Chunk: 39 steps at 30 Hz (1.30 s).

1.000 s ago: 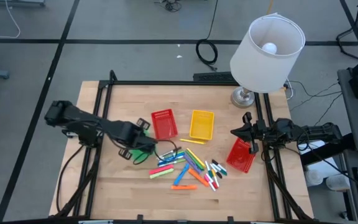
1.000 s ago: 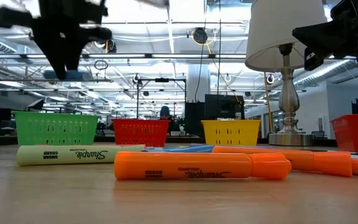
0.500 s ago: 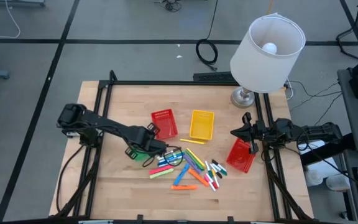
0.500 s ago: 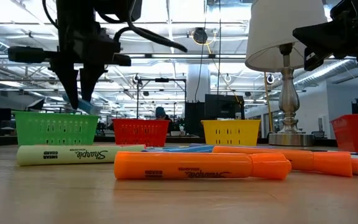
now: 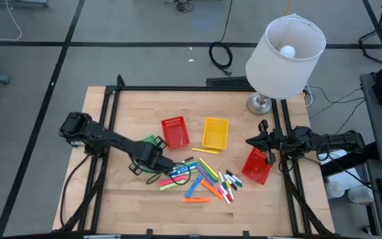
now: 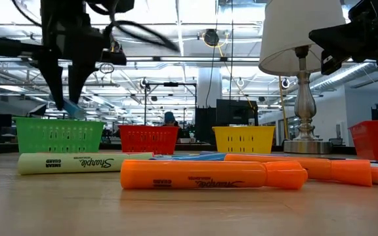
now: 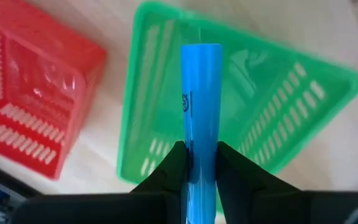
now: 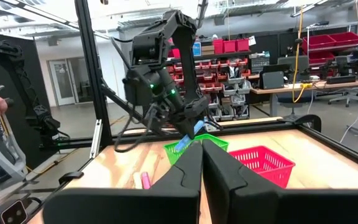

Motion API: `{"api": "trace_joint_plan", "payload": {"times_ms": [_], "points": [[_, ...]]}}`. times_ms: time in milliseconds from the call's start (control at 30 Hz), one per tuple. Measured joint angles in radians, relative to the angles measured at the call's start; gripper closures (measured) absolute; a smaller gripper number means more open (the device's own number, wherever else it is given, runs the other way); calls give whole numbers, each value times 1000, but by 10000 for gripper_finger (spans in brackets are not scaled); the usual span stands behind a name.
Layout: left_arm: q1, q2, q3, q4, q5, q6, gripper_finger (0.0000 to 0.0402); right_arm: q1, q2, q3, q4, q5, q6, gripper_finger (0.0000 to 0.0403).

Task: Pick & Place Markers
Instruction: Put the left large blue highlighter pen into the green bin

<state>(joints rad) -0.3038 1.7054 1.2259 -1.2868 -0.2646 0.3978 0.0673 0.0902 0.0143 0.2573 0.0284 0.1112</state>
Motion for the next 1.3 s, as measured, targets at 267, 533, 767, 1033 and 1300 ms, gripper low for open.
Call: {"api": "trace_joint_plan", "payload": {"times_ms": [267,533,767,1033,1300], "points": [[2,0,0,28,2,-34,330,0,0,0,0,0,0,403],[25,0,0,40,35,-153,327,0,0,0,0,0,0,403],[39,0,0,66,96,-279,327,0,0,0,0,0,0,403],[41,0,0,65,111,-308,326,0,0,0,0,0,0,403],[106,10,-21,68,108,-353,326,0,0,0,0,0,0,403]]}}
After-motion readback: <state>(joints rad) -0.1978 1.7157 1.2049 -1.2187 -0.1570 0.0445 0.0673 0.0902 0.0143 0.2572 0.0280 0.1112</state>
